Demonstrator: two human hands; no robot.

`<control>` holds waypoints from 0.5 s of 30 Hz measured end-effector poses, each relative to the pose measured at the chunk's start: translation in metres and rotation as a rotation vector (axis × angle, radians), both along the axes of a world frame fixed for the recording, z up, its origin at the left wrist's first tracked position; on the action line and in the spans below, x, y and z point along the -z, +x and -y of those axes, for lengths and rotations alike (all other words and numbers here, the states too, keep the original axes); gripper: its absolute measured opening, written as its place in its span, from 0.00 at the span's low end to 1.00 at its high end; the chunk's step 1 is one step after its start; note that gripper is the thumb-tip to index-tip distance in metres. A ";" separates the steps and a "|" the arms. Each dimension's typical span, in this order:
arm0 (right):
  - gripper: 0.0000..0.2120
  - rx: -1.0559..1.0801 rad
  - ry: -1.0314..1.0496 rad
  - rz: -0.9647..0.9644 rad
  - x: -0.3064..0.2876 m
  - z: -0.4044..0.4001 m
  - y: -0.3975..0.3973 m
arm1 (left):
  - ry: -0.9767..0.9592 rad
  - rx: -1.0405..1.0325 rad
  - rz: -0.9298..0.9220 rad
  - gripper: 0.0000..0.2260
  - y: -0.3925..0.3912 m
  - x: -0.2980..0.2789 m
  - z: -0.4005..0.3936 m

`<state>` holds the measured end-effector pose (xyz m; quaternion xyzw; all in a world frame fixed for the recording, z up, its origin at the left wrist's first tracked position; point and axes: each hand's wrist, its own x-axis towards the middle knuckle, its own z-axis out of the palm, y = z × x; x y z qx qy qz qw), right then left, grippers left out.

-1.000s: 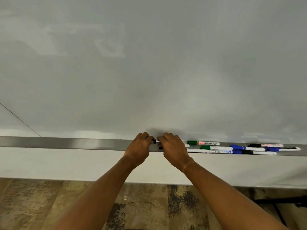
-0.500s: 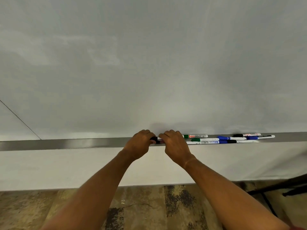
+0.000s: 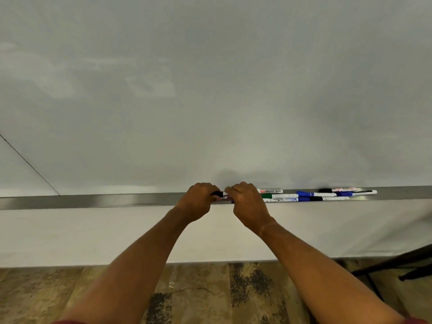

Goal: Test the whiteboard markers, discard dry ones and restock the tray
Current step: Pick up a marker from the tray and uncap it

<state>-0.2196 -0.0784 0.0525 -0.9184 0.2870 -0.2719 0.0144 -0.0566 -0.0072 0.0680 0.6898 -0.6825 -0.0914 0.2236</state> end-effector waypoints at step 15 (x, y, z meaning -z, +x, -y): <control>0.20 -0.061 0.016 0.011 -0.004 0.012 -0.023 | -0.003 -0.029 0.033 0.12 -0.023 -0.011 0.004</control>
